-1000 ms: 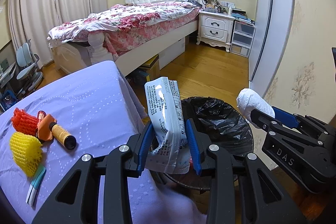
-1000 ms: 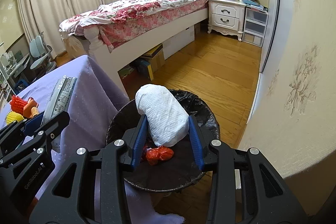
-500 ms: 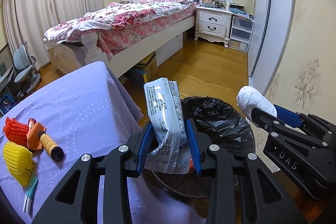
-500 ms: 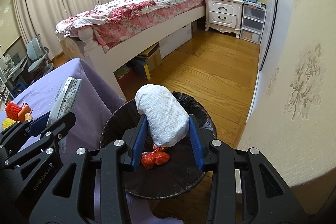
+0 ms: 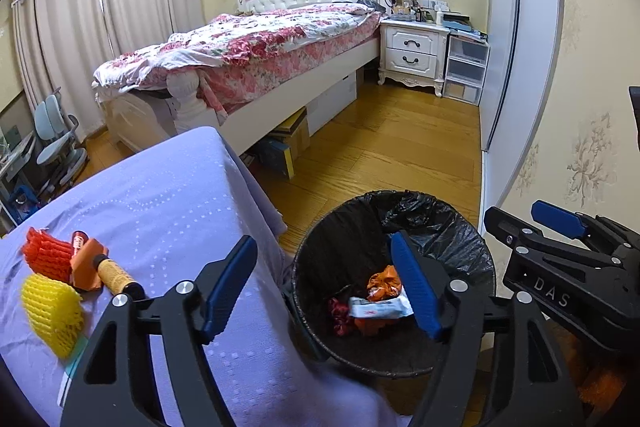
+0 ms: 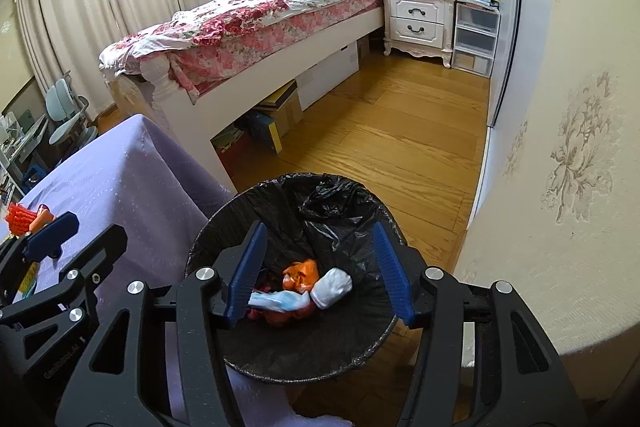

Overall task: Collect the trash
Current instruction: 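Open both tools to drop the packet and cloth roll into the bin, then return both tools to the table near the remaining trash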

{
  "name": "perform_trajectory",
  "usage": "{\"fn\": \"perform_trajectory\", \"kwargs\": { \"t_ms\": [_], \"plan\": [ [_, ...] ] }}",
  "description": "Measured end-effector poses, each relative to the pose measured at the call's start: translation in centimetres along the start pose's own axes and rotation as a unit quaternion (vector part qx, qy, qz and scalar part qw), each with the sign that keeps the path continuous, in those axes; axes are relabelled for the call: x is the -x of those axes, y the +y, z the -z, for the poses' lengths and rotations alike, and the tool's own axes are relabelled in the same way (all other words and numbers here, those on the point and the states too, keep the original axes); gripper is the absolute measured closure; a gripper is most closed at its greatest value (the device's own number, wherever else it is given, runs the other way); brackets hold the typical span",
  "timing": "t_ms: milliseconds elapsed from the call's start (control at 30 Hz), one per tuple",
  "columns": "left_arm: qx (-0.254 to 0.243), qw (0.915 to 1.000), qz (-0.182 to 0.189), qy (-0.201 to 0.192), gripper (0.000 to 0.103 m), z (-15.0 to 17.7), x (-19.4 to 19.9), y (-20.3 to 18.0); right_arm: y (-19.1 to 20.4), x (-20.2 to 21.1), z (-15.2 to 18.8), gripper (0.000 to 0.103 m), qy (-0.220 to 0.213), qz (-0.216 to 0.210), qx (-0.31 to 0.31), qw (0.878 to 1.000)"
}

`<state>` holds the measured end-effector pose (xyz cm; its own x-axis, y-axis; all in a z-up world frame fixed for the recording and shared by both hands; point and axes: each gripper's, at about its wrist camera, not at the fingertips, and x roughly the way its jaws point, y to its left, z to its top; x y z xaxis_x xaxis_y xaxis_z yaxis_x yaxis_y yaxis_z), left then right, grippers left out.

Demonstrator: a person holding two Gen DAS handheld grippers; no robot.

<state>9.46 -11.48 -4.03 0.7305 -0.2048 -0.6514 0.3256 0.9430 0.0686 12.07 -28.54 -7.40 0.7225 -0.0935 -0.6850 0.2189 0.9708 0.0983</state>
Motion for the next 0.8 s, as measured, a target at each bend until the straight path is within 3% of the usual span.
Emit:
{"fn": "perform_trajectory", "kwargs": {
  "t_ms": [367, 800],
  "plan": [
    [0.021, 0.9993, -0.03, 0.005, 0.03, 1.9, 2.3, 3.7, 2.6, 1.4, 0.9, 0.034, 0.005, -0.023, 0.02, 1.0],
    [0.063, 0.9918, -0.108, 0.025, 0.03, 6.4, 5.7, 11.1, 9.4, 2.6, 3.5, 0.034, 0.032, -0.081, 0.068, 0.994]
  ]
}}
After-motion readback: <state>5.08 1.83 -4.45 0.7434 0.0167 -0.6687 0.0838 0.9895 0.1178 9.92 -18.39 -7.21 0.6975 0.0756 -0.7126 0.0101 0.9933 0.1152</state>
